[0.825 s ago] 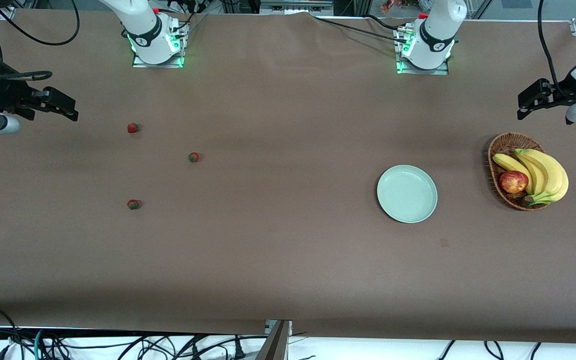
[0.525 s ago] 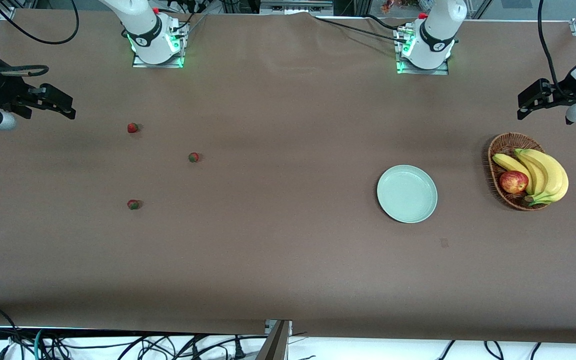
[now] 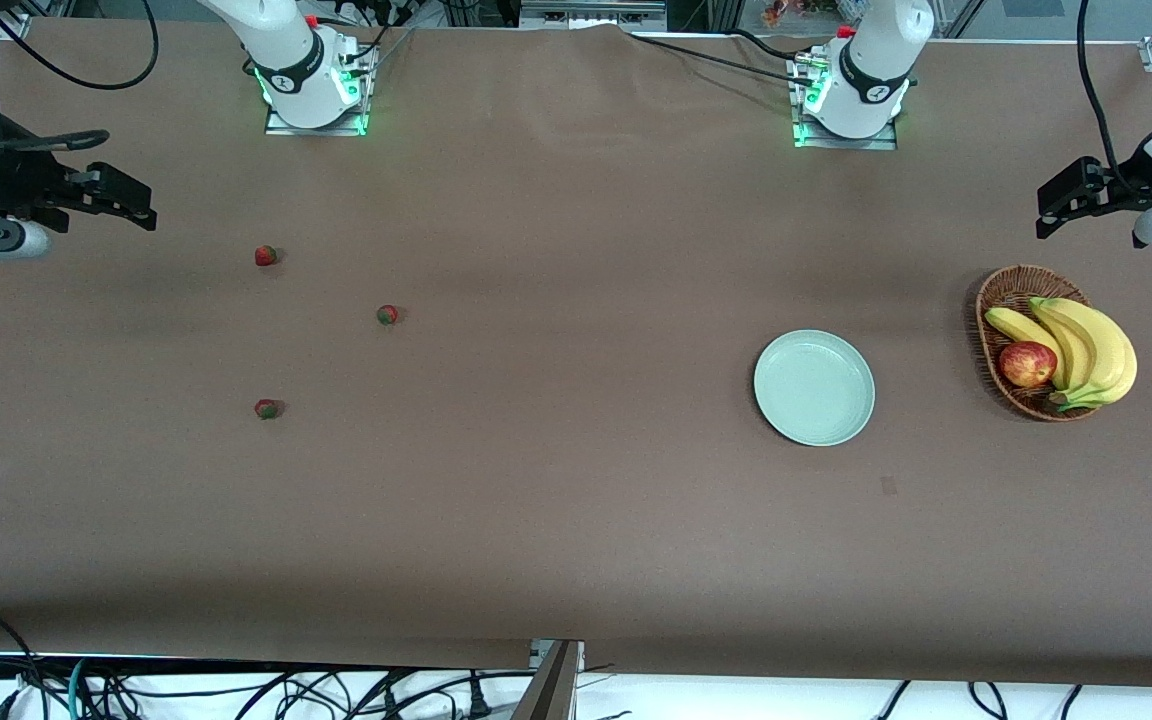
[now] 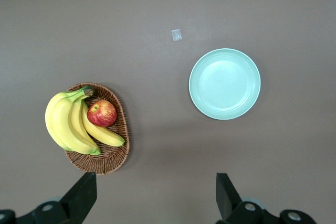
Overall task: Collect all strawberries into plate
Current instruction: 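Move the right gripper toward the nearest red strawberry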
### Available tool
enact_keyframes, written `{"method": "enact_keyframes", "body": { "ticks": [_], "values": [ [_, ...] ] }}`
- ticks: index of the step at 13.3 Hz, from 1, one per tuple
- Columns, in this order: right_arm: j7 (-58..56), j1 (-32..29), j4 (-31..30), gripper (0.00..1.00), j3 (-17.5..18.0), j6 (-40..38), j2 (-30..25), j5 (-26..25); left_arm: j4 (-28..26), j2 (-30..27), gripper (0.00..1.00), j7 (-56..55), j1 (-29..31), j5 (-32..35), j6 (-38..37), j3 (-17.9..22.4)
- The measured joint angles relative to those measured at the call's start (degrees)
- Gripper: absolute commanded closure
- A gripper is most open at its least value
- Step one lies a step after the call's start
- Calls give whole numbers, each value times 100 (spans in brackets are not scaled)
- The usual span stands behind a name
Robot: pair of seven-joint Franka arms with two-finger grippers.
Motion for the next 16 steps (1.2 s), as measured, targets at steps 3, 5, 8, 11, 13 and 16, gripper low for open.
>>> {"method": "enact_keyframes", "body": {
  "ticks": [3, 5, 8, 11, 13, 16],
  "values": [
    [0, 0, -111, 0, 0, 1, 0, 0, 0, 0, 0, 0, 0, 0, -4, 0],
    [0, 0, -192, 0, 5, 6, 0, 0, 0, 0, 0, 0, 0, 0, -27, 0],
    [59, 3, -491, 0, 133, 118, 0, 1, 0, 0, 0, 0, 1, 0, -38, 4],
    [560, 5, -1217, 0, 482, 942, 9, 5, 0, 0, 0, 0, 2, 0, -42, 12],
    [892, 11, -1971, 0, 738, 2003, 72, 5, 0, 0, 0, 0, 2, 0, -44, 12],
    [1245, 14, -2934, 0, 989, 3688, 466, 11, 1, 0, 0, 0, 2, 0, -57, 12]
  ]
}}
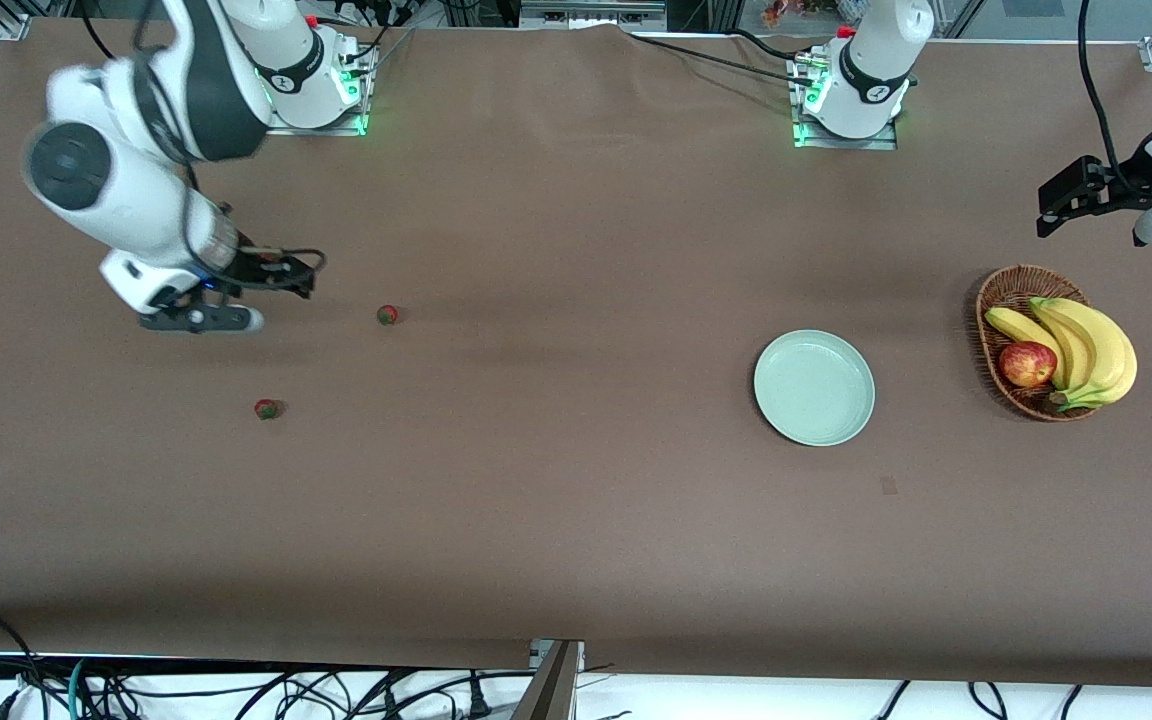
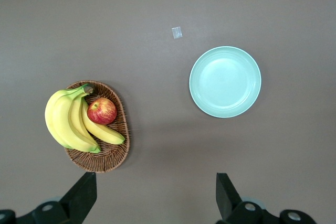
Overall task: Collect all strawberries into plate
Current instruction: 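Move the right gripper toward the nearest red strawberry, then lower the right gripper and grasp the red strawberry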
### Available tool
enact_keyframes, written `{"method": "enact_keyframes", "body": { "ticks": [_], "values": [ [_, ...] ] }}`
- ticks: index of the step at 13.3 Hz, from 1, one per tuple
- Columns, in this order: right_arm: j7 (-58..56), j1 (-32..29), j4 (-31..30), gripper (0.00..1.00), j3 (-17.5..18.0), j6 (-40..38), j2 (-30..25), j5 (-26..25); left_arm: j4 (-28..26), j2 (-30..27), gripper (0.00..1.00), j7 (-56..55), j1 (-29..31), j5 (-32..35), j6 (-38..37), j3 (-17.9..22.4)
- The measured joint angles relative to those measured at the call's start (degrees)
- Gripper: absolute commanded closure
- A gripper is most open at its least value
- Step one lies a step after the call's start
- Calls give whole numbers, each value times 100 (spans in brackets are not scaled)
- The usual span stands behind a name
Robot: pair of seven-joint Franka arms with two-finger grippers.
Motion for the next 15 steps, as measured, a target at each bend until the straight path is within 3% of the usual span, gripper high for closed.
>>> {"method": "enact_keyframes", "body": {
  "ticks": [5, 9, 15],
  "values": [
    [863, -4, -680, 1, 426, 1827, 883, 14, 2, 0, 0, 0, 0, 0, -14, 0],
    [1390, 8, -1120, 4, 740, 2421, 1120, 14, 3, 0, 0, 0, 0, 0, -14, 1],
    [1449, -12, -1510, 36, 735, 2873, 1209, 14, 3, 0, 0, 0, 0, 0, -14, 0]
  ]
}}
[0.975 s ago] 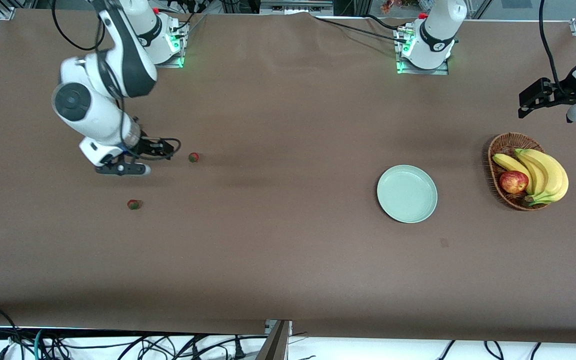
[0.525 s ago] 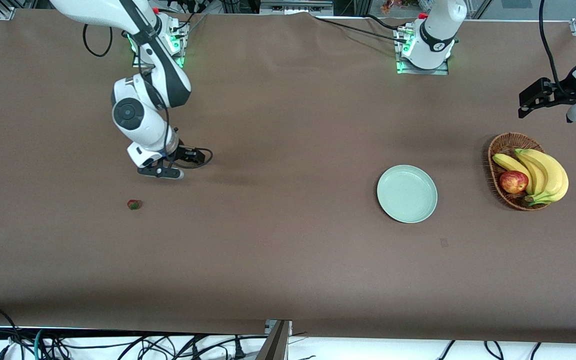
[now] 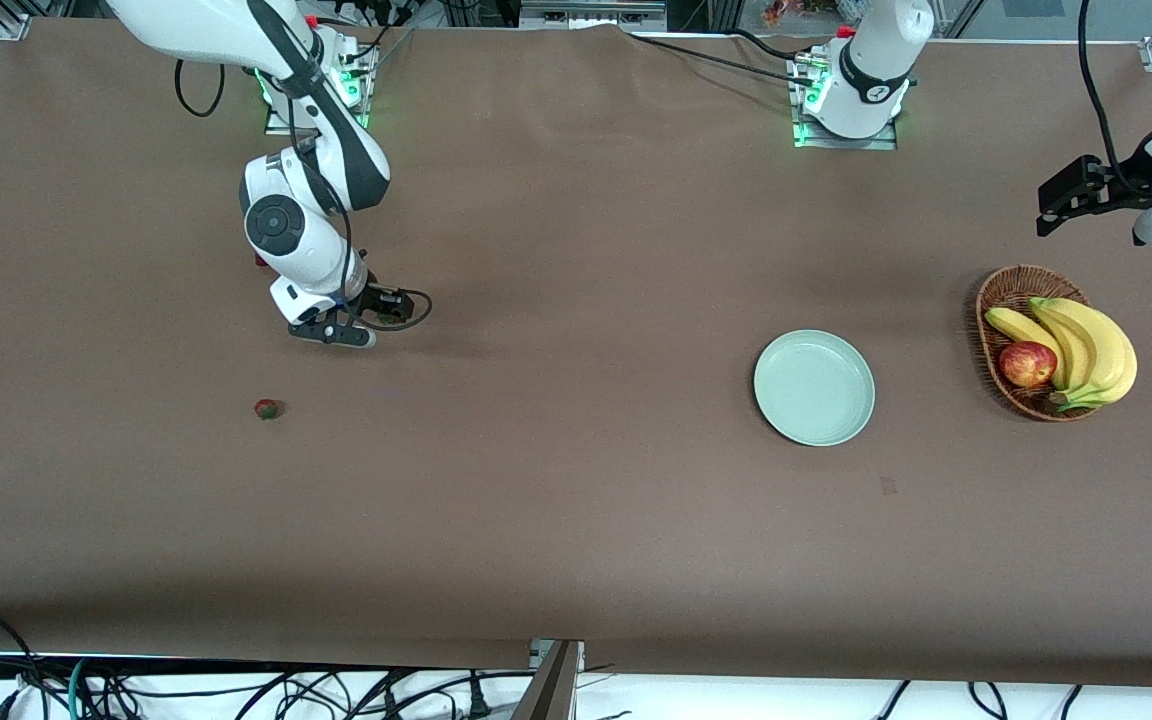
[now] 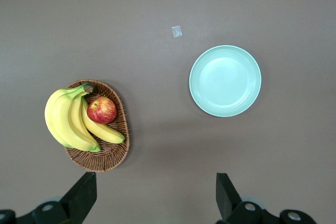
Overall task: Collect all strawberries into plate
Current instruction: 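Lower the right gripper and grasp the red strawberry, then carry the strawberry toward the plate and set it on the table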
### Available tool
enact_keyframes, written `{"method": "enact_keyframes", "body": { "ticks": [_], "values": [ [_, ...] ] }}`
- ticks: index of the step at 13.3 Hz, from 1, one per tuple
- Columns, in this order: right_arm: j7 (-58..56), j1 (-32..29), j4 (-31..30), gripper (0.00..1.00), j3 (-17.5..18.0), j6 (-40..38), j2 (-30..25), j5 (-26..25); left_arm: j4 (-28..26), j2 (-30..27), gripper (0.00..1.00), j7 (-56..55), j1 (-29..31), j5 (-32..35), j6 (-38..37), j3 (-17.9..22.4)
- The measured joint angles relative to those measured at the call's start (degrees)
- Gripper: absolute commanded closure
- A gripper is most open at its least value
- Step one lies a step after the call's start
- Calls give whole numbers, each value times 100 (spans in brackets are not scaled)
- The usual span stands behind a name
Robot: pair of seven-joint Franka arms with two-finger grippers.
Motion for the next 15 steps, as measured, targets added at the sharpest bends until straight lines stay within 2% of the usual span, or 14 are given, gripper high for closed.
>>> {"method": "enact_keyframes", "body": {
  "ticks": [2, 3, 4, 6, 7, 10, 12, 15],
  "values": [
    [12, 0, -45, 46, 0, 69, 26, 0, 0, 0, 0, 0, 0, 0, 0, -3],
    [18, 0, -46, 47, 0, 89, 36, 0, 0, 0, 0, 0, -1, 0, 0, -5],
    [21, 0, -47, 56, 0, 126, 51, 0, 0, 0, 0, 0, -1, 0, 0, -7],
    [63, 0, -50, 82, 0, 216, 114, 2, 0, 0, 0, 0, -2, 0, 0, -8],
    [152, 1, -51, 88, 3, 248, 149, 2, 0, 0, 0, 0, -2, 0, 0, -9],
    [731, 149, 75, 88, 176, 335, 164, 2, 0, 0, 0, 0, -2, 0, -4, -9],
    [1562, 673, 454, 87, 246, 272, 187, 2, 0, 0, 0, 0, -1, 0, -18, -9],
    [3248, 1802, 1790, 85, 288, -418, 554, 4, 0, 0, 0, 0, 0, 0, -35, -5]
  ]
}}
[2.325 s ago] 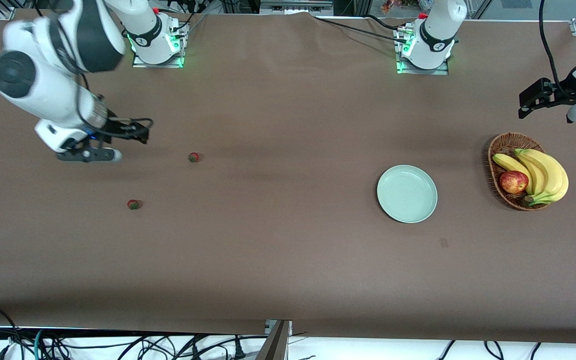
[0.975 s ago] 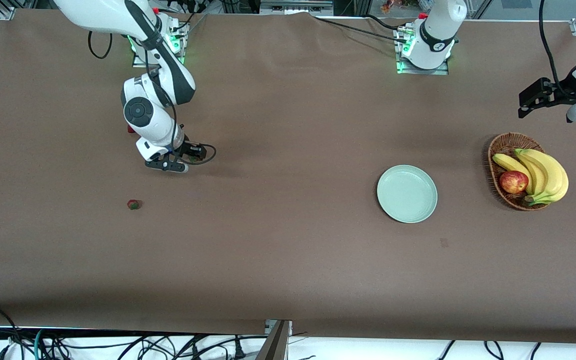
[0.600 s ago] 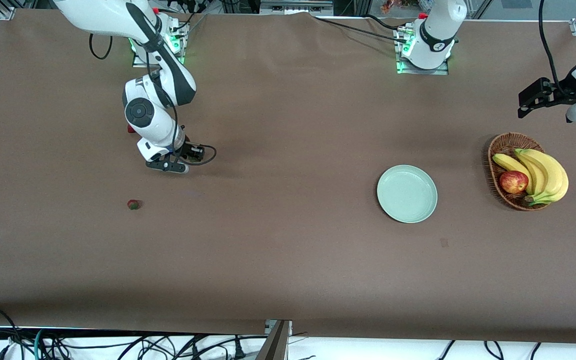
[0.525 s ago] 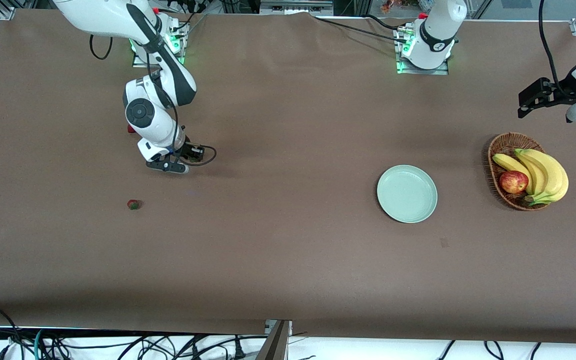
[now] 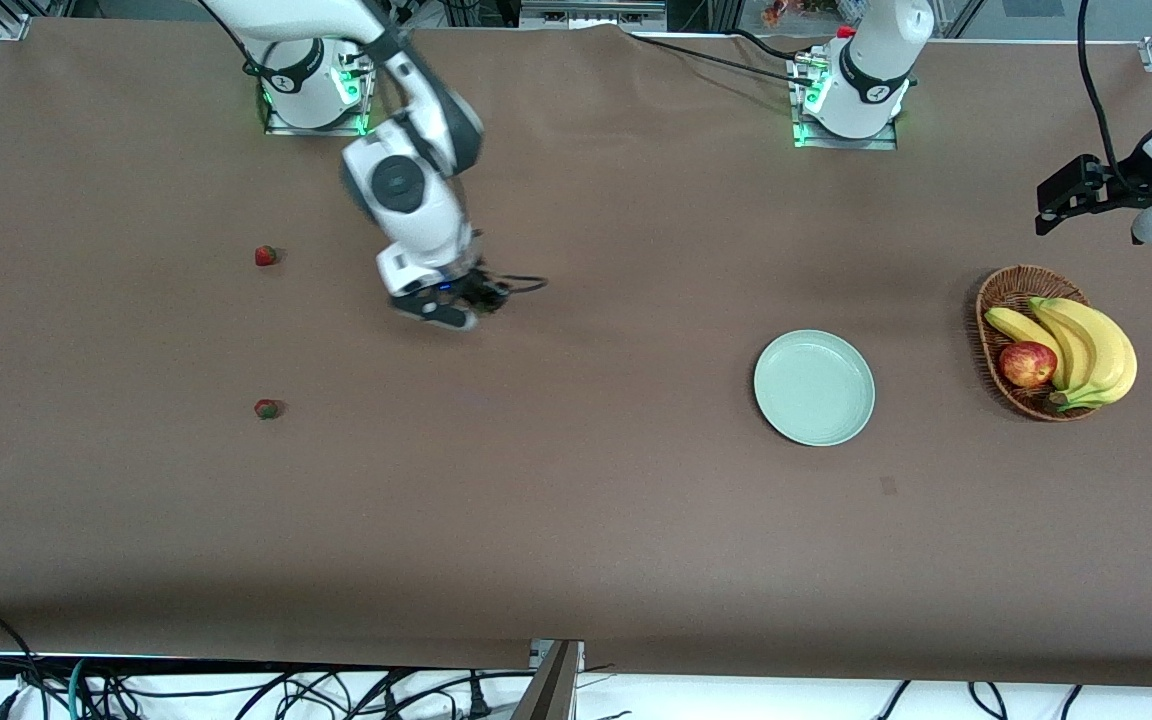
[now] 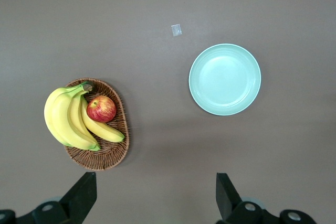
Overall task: Collect all strawberries into plate
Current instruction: 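Carry the strawberry toward the plate and set it on the table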
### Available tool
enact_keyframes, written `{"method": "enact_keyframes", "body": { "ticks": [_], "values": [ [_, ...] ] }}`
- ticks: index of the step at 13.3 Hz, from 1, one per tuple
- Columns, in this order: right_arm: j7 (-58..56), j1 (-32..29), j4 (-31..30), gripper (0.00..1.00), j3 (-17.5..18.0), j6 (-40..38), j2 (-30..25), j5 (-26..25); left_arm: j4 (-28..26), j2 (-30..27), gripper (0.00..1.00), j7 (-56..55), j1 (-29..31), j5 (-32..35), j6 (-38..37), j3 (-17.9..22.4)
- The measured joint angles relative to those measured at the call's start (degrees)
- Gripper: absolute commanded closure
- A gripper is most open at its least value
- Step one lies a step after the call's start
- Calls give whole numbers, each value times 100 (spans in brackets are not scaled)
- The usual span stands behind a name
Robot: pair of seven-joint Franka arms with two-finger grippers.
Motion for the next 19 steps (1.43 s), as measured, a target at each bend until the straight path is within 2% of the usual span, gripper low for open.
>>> {"method": "enact_keyframes", "body": {
  "ticks": [3, 4, 5, 7, 9, 10, 11, 14, 16, 19],
  "values": [
    [1254, 950, 1722, 81, -8, -293, 1063, -3, 0, 0, 0, 0, 1, 0, -3, 1],
    [1407, 1133, 2201, 75, -21, -294, 1472, -6, 0, 0, 0, 0, 1, 0, -4, 1],
    [1485, 1275, 2644, 74, -51, -287, 1865, -8, 0, 0, 0, 0, 1, 0, -4, 1],
    [1566, 1508, 3417, 72, -198, -261, 2507, -10, 0, 0, 0, 0, 1, 0, -4, 5],
    [1618, 1712, 3870, 69, -365, -242, 2825, -10, 1, 0, 0, 0, 1, 0, -5, 10],
    [1677, 1786, 4003, 27, -404, -186, 2924, -10, 1, 0, 0, 0, 1, 0, -6, 11],
    [1742, 1845, 4077, 0, -435, -78, 3000, -10, 1, 0, 0, 0, 1, 0, -6, 12],
    [1871, 1900, 4207, 0, -535, -147, 3009, -13, 2, 0, 0, 0, 1, 0, -6, 13],
    [1846, 1826, 4367, 0, -678, -1029, 2729, -18, 2, 0, 0, 0, 2, 0, -7, 15],
    [1204, 1357, 4403, 0, -764, -2887, 1970, -20, 4, 0, 0, 0, 2, 0, -8, 17]
  ]
}}
